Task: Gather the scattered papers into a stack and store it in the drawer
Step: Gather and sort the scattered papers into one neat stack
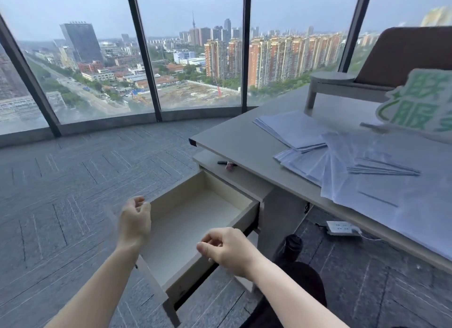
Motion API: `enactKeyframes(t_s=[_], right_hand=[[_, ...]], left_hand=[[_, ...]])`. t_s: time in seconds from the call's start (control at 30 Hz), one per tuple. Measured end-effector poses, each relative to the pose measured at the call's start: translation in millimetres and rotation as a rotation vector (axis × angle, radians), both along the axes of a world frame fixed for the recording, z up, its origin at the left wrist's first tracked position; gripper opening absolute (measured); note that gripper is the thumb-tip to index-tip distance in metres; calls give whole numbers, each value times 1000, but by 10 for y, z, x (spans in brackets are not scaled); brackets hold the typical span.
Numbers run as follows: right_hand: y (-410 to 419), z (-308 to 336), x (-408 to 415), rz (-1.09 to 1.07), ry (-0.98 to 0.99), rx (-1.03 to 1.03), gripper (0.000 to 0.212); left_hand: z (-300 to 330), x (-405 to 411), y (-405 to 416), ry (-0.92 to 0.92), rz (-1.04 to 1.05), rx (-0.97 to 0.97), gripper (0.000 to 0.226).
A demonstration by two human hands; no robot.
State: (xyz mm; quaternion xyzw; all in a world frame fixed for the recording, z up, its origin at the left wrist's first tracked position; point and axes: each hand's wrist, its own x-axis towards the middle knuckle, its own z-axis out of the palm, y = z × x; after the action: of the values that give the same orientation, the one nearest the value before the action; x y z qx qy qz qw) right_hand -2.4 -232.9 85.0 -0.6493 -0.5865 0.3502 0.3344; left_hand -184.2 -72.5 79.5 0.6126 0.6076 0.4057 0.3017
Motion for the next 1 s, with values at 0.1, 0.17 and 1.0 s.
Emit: enactKeyframes(t_s=[0.1, 0.17, 1.0], right_hand=[[-138, 202, 312, -128, 26, 72, 29], [-245, 325, 527, -206, 39, 123, 26], [-2100, 1160, 2530, -980, -74, 274, 7]], left_hand=[[156, 452, -50, -14, -127, 71, 30], [254, 767, -102, -38, -218, 99, 28], [1003, 3904, -1605, -71, -945, 157, 25]])
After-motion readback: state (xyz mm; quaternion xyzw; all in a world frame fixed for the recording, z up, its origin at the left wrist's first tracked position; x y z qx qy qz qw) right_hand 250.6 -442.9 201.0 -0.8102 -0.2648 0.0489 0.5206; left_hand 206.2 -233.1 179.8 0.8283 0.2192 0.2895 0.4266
